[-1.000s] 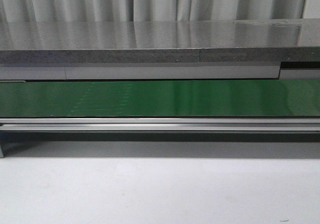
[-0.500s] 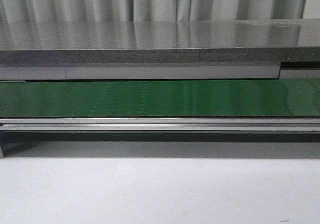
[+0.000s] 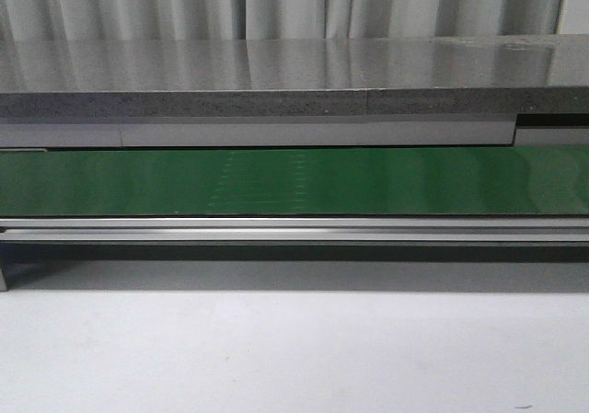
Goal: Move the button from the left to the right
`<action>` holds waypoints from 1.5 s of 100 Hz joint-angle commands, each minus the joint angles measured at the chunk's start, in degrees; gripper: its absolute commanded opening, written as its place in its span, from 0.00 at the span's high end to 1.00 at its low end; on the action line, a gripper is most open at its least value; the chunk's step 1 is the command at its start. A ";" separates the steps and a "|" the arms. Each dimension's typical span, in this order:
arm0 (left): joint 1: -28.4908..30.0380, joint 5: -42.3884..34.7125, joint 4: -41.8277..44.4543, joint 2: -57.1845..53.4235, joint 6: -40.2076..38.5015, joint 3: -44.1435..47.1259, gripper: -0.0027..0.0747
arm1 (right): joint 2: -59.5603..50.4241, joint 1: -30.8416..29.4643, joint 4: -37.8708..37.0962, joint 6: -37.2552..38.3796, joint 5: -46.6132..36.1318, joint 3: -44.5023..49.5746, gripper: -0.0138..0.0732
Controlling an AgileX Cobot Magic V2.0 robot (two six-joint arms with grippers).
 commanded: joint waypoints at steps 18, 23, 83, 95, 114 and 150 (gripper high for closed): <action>-0.52 -4.82 -0.54 0.48 -0.42 -1.63 0.96 | 0.51 0.10 0.52 0.15 -6.99 1.45 0.92; -0.52 -4.82 -0.54 0.48 -0.42 -1.63 0.96 | 0.18 0.10 -0.08 1.01 -8.51 2.75 0.92; -0.52 -4.82 -0.54 0.48 -0.42 -1.63 0.96 | -18.95 0.10 -5.12 6.73 -15.45 19.46 0.92; -0.52 -4.82 -0.54 0.48 -0.42 -1.63 0.96 | -18.68 0.10 -5.83 7.06 -17.89 21.80 0.92; -0.52 -4.82 -0.54 0.48 -0.42 -1.63 0.96 | -18.68 0.10 -7.08 7.63 -22.49 24.79 0.92; -0.52 -4.82 -0.54 0.48 -0.42 -1.63 0.96 | -18.68 0.10 -7.08 7.63 -24.06 25.83 0.92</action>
